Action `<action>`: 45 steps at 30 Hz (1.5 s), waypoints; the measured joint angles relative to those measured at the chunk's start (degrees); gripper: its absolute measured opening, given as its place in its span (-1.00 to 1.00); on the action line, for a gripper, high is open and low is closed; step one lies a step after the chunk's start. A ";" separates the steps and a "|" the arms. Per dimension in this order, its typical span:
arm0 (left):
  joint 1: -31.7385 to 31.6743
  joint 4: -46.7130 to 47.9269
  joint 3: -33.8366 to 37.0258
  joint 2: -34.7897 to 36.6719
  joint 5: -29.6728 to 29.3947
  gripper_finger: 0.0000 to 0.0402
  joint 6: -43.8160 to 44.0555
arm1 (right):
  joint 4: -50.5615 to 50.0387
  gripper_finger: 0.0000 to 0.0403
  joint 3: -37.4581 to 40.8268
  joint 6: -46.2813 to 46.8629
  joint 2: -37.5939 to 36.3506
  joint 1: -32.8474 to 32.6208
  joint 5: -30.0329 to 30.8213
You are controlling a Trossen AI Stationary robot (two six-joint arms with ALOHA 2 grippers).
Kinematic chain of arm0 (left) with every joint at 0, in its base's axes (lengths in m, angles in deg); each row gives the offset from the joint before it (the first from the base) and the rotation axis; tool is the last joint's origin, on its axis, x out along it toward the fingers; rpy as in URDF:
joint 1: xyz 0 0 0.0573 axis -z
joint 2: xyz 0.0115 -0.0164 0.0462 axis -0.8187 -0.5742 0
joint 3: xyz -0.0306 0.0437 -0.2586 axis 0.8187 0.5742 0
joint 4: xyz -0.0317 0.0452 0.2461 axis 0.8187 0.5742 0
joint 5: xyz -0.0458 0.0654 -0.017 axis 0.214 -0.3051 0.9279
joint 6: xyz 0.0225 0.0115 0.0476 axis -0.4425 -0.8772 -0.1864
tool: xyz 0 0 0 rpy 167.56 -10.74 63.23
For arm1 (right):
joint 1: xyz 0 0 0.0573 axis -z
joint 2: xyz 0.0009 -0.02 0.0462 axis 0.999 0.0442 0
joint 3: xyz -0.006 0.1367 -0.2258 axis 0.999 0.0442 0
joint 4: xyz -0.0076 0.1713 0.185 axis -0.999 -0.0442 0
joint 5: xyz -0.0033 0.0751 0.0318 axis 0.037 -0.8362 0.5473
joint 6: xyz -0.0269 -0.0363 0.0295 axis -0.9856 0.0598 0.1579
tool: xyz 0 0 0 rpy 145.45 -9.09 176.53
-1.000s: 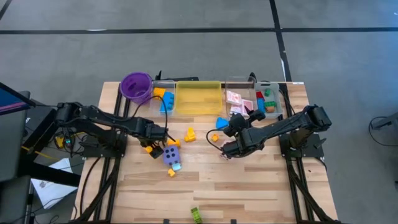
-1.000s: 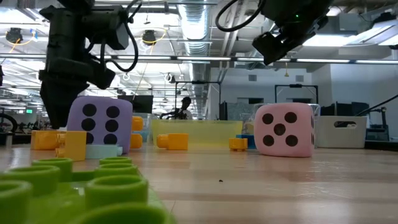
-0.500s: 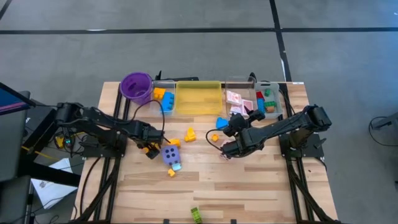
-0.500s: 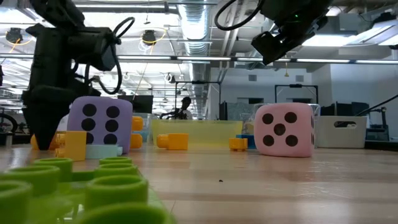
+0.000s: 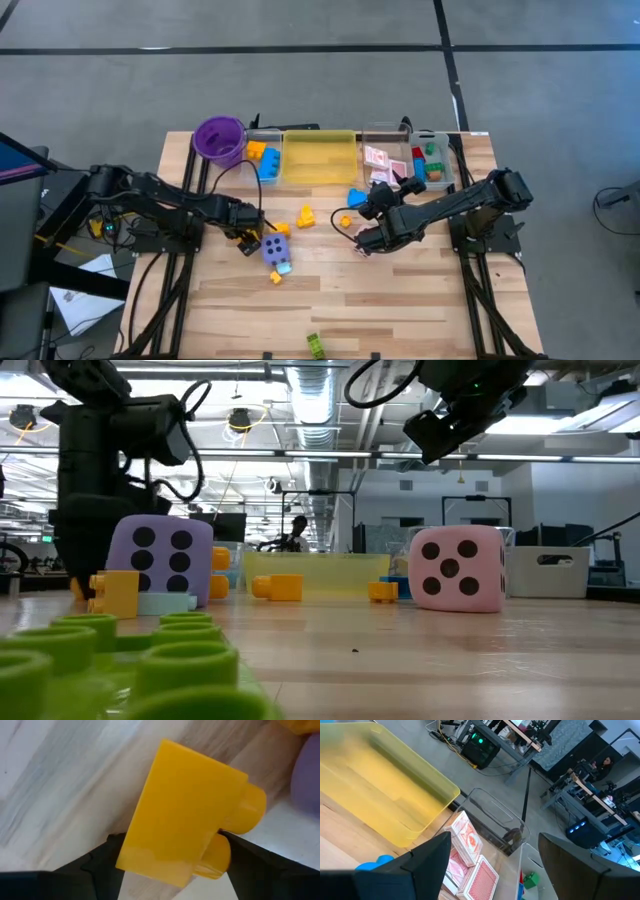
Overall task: Pick & Place Toys
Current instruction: Put the left large yellow game piece into the white transparent bin
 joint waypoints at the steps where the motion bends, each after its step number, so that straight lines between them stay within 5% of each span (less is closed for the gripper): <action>1: -0.02 -0.04 -0.02 -0.06 -0.21 0.38 0.00 | 0.00 0.45 0.00 0.00 0.00 0.00 0.00; 9: 0.02 -1.78 0.39 2.42 -0.80 0.38 -1.49 | 0.00 0.45 0.00 0.00 0.00 0.00 0.35; 15: -1.09 -1.68 0.29 10.64 -2.60 0.38 -0.60 | 0.57 0.45 -0.02 0.02 0.00 0.00 1.97; 25: -9.11 -6.00 0.24 23.27 -21.86 0.39 1.28 | 0.90 0.45 -0.02 0.02 0.00 0.02 3.13; 36: -23.53 -26.95 0.18 19.03 -24.82 0.42 -12.56 | 1.14 0.45 -0.02 0.02 0.00 0.02 5.14; 45: -26.90 -30.73 0.13 17.42 -22.69 0.79 -17.94 | 1.14 0.45 -0.02 0.02 0.00 -0.02 5.17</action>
